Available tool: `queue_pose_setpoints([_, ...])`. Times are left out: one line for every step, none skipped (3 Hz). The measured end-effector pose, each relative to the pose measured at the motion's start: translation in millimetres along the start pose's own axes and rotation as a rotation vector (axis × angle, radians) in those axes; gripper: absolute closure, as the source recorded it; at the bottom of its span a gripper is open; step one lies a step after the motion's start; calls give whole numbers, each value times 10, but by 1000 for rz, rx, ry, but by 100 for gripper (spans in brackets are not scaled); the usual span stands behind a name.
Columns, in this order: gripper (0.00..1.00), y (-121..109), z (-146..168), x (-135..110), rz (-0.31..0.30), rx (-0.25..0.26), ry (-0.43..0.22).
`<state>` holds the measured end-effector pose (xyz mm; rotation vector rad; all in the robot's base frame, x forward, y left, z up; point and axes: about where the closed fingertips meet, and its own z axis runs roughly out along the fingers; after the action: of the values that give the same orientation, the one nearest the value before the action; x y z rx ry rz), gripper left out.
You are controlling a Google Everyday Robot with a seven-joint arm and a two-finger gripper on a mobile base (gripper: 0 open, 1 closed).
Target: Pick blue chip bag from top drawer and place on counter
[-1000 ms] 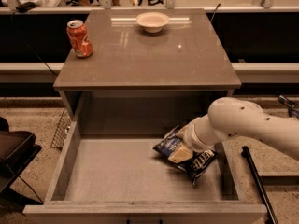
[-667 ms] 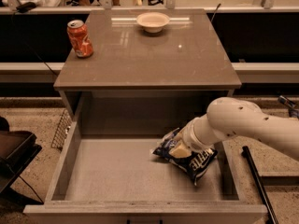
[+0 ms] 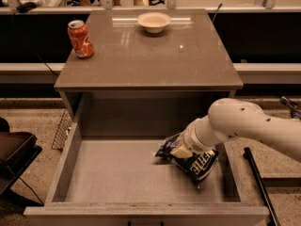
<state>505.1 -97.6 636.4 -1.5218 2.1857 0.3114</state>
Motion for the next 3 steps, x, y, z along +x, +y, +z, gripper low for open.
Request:
queue_pose_setpoints([100, -20, -148, -218, -50, 10, -34])
queue_pose_setpoints([100, -144, -706, -721, -141, 63, -55])
queue_pose_setpoints([100, -555, -1614, -1292, -165, 151, -73])
